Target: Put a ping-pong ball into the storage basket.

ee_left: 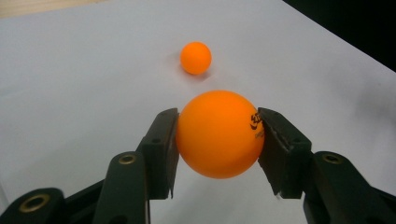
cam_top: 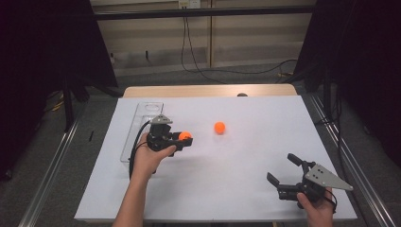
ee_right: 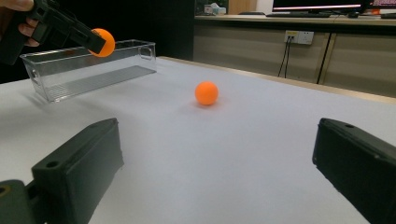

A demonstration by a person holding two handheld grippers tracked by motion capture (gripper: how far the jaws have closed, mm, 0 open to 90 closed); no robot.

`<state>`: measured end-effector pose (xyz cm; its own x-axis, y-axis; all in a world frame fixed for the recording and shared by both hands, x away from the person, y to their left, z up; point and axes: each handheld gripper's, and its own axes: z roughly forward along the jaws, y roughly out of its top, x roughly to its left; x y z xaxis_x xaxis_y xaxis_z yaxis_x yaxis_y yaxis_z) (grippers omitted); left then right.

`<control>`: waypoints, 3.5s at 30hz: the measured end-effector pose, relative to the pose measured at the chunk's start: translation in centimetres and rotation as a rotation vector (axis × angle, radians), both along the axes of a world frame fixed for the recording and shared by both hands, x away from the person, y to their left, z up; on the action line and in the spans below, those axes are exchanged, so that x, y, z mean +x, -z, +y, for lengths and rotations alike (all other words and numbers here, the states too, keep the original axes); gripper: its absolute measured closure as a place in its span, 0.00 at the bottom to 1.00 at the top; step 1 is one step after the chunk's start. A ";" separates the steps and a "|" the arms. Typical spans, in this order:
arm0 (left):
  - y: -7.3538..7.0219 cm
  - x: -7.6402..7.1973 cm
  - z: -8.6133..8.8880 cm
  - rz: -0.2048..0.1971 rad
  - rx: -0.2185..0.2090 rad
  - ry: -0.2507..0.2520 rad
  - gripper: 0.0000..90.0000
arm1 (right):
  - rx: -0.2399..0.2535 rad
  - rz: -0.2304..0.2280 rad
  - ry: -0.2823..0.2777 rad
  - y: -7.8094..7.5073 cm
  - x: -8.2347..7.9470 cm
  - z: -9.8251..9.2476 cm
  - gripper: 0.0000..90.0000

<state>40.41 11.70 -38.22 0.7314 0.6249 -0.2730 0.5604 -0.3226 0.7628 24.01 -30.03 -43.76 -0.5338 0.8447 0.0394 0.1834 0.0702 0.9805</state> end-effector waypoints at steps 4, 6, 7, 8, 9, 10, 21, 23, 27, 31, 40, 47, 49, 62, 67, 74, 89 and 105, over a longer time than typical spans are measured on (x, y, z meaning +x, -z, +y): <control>-0.1 0.0 0.2 0.001 -0.001 -0.006 0.56 | 0.000 0.000 0.000 0.0 0.0 0.0 0.01; -0.1 0.0 0.3 -0.005 0.002 -0.006 0.56 | 0.001 0.000 -0.001 0.0 0.0 0.0 0.01; -0.2 0.0 0.4 -0.004 0.002 -0.008 0.56 | 0.000 0.000 -0.001 0.0 0.0 0.0 0.01; -0.2 0.0 0.4 -0.006 0.000 -0.011 0.56 | 0.001 -0.001 0.000 0.0 0.0 0.0 0.01; -0.2 0.1 0.5 -0.006 0.001 -0.012 0.56 | 0.000 -0.001 0.000 0.0 0.0 0.0 0.01; -0.2 0.1 0.6 -0.005 -0.004 -0.016 0.56 | 0.000 -0.001 0.000 0.0 0.0 0.0 0.01; -0.2 0.2 1.2 -0.008 -0.001 -0.035 0.56 | 0.002 0.000 0.001 0.0 0.0 0.0 0.01; -0.2 0.2 1.2 -0.009 0.004 -0.038 0.56 | 0.002 0.000 0.001 0.0 0.0 0.0 0.01; -0.2 0.3 1.5 -0.012 0.008 -0.046 0.56 | 0.002 0.000 0.002 0.0 0.0 0.0 0.01; -0.4 0.3 1.8 -0.017 0.007 -0.053 0.56 | 0.000 0.000 0.001 0.0 0.0 0.0 0.01; -0.5 0.4 2.5 -0.026 0.008 -0.071 0.56 | 0.002 0.001 0.002 0.0 0.0 0.0 0.01; -0.7 0.4 2.9 -0.032 0.011 -0.081 0.56 | 0.002 0.002 0.002 0.0 0.0 0.0 0.01; -0.7 0.4 3.0 -0.031 0.011 -0.084 0.56 | 0.002 0.001 0.002 0.0 0.0 0.0 0.01; -0.8 0.5 4.0 -0.041 0.006 -0.117 0.56 | -0.001 0.002 0.000 0.0 0.0 0.0 0.01; -0.8 0.5 4.3 -0.043 0.004 -0.129 0.56 | 0.000 0.000 0.001 0.0 0.0 0.0 0.01; -0.8 0.6 4.7 -0.046 0.004 -0.140 0.56 | 0.002 0.001 0.002 0.0 0.0 0.0 0.01; -0.6 0.7 5.3 -0.047 0.013 -0.160 0.56 | 0.002 0.002 0.002 0.0 0.0 0.0 0.01; -0.4 0.9 5.9 -0.051 0.017 -0.182 0.56 | 0.004 0.000 0.001 0.0 0.0 -0.1 0.01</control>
